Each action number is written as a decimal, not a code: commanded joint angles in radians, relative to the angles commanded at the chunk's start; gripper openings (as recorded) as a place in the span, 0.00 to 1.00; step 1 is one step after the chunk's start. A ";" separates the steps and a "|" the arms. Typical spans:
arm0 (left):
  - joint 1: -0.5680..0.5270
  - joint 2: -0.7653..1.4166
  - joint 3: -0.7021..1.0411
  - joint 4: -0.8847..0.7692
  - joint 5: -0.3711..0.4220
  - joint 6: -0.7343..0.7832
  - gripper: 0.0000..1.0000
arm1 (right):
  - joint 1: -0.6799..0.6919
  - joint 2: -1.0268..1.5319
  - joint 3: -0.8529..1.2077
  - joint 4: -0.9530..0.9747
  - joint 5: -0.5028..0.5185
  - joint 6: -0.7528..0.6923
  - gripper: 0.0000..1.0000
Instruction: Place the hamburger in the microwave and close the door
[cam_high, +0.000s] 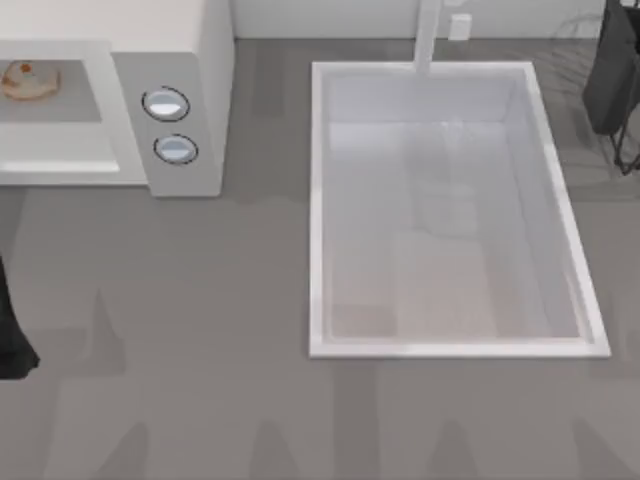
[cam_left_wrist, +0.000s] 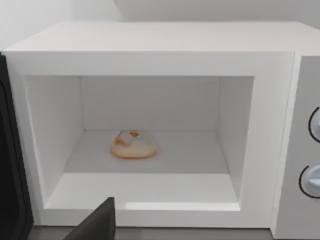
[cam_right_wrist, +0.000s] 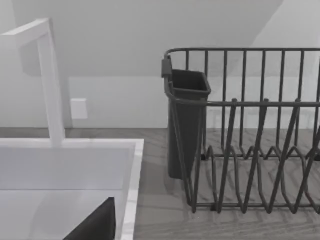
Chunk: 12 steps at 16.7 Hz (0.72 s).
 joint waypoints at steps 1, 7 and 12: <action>-0.003 -0.016 -0.005 -0.011 -0.003 -0.002 1.00 | 0.000 0.000 0.000 0.000 0.000 0.000 1.00; -0.004 -0.022 -0.007 -0.014 -0.004 -0.002 0.92 | 0.000 0.000 0.000 0.000 0.000 0.000 1.00; -0.004 -0.022 -0.007 -0.014 -0.004 -0.002 0.55 | 0.000 0.000 0.000 0.000 0.000 0.000 1.00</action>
